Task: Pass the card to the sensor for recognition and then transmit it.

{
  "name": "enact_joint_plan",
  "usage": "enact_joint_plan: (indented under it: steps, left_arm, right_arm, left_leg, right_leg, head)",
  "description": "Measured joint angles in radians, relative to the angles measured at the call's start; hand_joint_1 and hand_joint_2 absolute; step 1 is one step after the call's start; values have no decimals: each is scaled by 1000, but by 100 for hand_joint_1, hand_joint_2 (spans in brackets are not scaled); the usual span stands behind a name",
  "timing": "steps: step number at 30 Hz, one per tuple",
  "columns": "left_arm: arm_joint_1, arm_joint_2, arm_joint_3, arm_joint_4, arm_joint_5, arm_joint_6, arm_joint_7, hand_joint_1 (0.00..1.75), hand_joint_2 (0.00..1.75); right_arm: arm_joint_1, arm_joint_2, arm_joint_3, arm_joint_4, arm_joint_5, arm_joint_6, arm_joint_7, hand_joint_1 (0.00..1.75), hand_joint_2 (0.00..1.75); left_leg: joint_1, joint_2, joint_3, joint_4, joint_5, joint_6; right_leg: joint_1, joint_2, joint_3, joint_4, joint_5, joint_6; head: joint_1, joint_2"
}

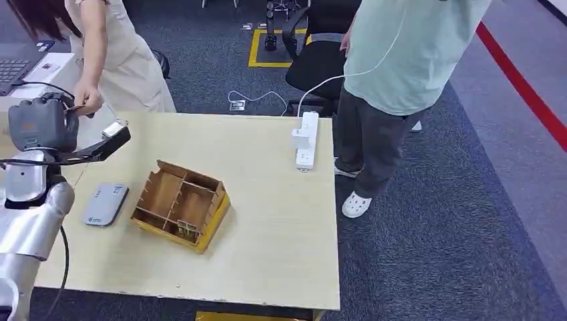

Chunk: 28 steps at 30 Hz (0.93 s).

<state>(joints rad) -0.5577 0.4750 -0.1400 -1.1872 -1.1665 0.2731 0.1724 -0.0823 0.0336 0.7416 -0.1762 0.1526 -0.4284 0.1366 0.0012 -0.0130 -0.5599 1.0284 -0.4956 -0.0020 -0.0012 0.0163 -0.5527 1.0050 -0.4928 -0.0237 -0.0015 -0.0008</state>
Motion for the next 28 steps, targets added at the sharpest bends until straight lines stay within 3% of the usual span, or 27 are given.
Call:
enact_joint_plan:
  steps: [3, 4, 5, 14, 28]
  left_arm:
    - [-10, -15, -3, 18, -2, 0, 0, 175, 175]
    - [-12, -20, -4, 23, -2, 0, 0, 145, 175]
    - [-14, -23, -5, 27, -1, 1, 0, 0, 175]
    - [-19, -45, -9, 70, 2, 2, -4, 0, 175]
    - [-23, -14, -9, 106, -2, 11, -5, 0, 175]
  right_arm:
    - [2, 0, 0, 0, -1, 0, 0, 0, 0]
    - [3, 0, 0, 0, -1, 0, 0, 0, 0]
    - [3, 0, 0, 0, -1, 0, 0, 0, 0]
    - [6, 0, 0, 0, -3, -2, -4, 0, 0]
    - [9, 0, -1, 1, -6, -5, -13, 0, 0]
  left_leg:
    - [0, 1, 0, 0, 0, 0]
    - [0, 1, 0, 0, 0, 0]
    - [0, 1, 0, 0, 0, 0]
    - [0, 1, 0, 0, 0, 0]
    - [0, 1, -1, 0, 0, 0]
  right_leg:
    - [0, 1, 0, 0, 0, 0]
    - [0, 2, 0, 0, 0, 0]
    - [0, 2, -1, 0, 0, 0]
    - [0, 2, -1, 0, 0, 0]
    - [0, 1, -1, 0, 0, 0]
  head:
    - [0, 0]
    - [0, 0]
    - [0, 0]
    - [-1, 0]
    - [0, 0]
